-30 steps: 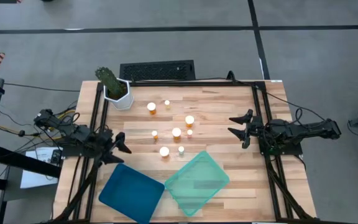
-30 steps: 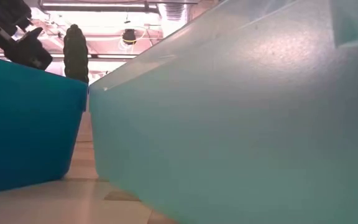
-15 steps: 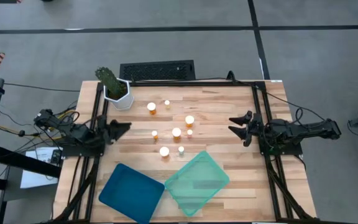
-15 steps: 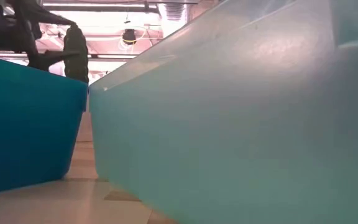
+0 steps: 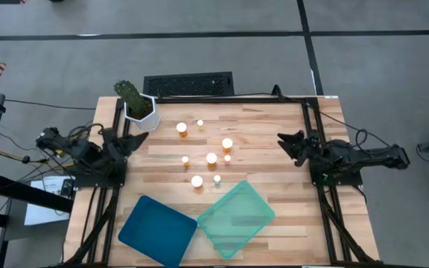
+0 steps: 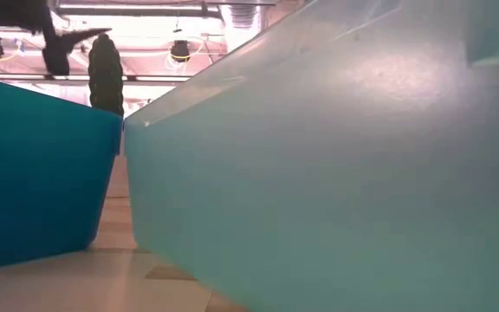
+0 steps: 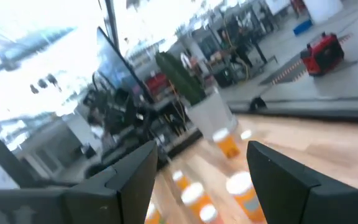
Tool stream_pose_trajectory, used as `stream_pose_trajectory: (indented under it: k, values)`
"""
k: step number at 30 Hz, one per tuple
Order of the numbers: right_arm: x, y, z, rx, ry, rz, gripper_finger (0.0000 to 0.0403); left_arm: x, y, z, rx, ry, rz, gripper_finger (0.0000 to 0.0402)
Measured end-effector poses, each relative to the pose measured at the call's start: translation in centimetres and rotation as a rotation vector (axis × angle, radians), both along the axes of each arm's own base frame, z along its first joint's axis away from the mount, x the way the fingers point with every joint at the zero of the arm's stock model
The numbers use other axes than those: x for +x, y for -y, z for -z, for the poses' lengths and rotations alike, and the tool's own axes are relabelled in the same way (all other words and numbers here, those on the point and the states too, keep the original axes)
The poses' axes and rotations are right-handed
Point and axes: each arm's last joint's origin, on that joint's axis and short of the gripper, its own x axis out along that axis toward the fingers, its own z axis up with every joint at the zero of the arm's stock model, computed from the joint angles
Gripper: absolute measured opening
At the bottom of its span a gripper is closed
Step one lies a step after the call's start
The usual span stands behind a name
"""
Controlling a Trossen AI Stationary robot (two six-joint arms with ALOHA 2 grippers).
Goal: Pick and place medicine bottles into bin by pill shape (circle, oval)
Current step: Put the big orange pill bottle into the blue bin
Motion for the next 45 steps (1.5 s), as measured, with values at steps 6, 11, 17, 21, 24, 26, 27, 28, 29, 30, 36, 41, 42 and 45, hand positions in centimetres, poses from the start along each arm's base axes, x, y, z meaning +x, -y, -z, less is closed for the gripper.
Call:
stream_pose_trajectory:
  k: [6, 11, 17, 21, 24, 26, 27, 28, 29, 30, 36, 41, 42, 45]
  values:
    - [-0.2, 0.3, -0.8, -0.029, 0.064, 0.044, 0.026, 2.7, 0.4, -5.3, 0.131, -0.24, -0.148, 0.0265]
    - [-0.2, 0.4, -0.7, -0.03, 0.056, 0.048, 0.026, 6.8, -0.1, -8.4, 0.161, -0.575, -0.183, 0.0266]
    - [-0.2, 0.4, -0.5, -0.033, 0.034, 0.048, 0.026, 12.0, -3.6, -9.0, 0.275, -1.099, -0.081, 0.0266]
    - [-0.1, 0.4, -0.4, -0.033, 0.022, 0.048, 0.026, 14.7, -7.0, -7.8, 0.388, -1.178, 0.097, 0.0266]
    - [-0.1, 0.4, -0.4, -0.033, 0.02, 0.045, 0.026, 15.4, -9.8, -6.5, 0.444, -1.24, 0.126, 0.0266]
    - [-0.1, 0.3, -0.4, -0.033, 0.018, 0.044, 0.026, 15.5, -11.4, -5.6, 0.496, -1.299, 0.114, 0.0266]
    - [-0.1, 0.3, -0.4, -0.033, 0.019, 0.044, 0.026, 15.6, -12.2, -5.2, 0.516, -1.329, 0.12, 0.0266]
    - [-0.1, 0.3, -0.4, -0.033, 0.019, 0.044, 0.026, 15.7, -12.8, -4.8, 0.536, -1.347, 0.144, 0.0266]
    - [-0.1, 0.3, -0.4, -0.033, 0.019, 0.044, 0.026, 15.8, -13.4, -4.3, 0.55, -1.357, 0.176, 0.0266]
    - [-0.1, 0.3, -0.4, -0.031, 0.021, 0.043, 0.026, 15.9, -13.9, -3.8, 0.556, -1.366, 0.208, 0.0266]
    - [-0.1, 0.3, -0.4, -0.02, 0.017, 0.041, 0.026, 16.6, -16.6, -0.8, 0.55, -1.423, 0.346, 0.0266]
    - [-0.1, 0.3, -0.2, -0.02, -0.002, 0.04, 0.026, 17.0, -17.8, 1.1, 0.533, -1.443, 0.436, 0.0266]
    - [-0.1, 0.3, -0.2, -0.02, -0.002, 0.04, 0.026, 17.1, -17.8, 1.4, 0.542, -1.458, 0.449, 0.0266]
    - [-0.1, 0.3, -0.2, -0.018, -0.002, 0.04, 0.026, 17.3, -18.0, 2.2, 0.568, -1.499, 0.473, 0.0266]
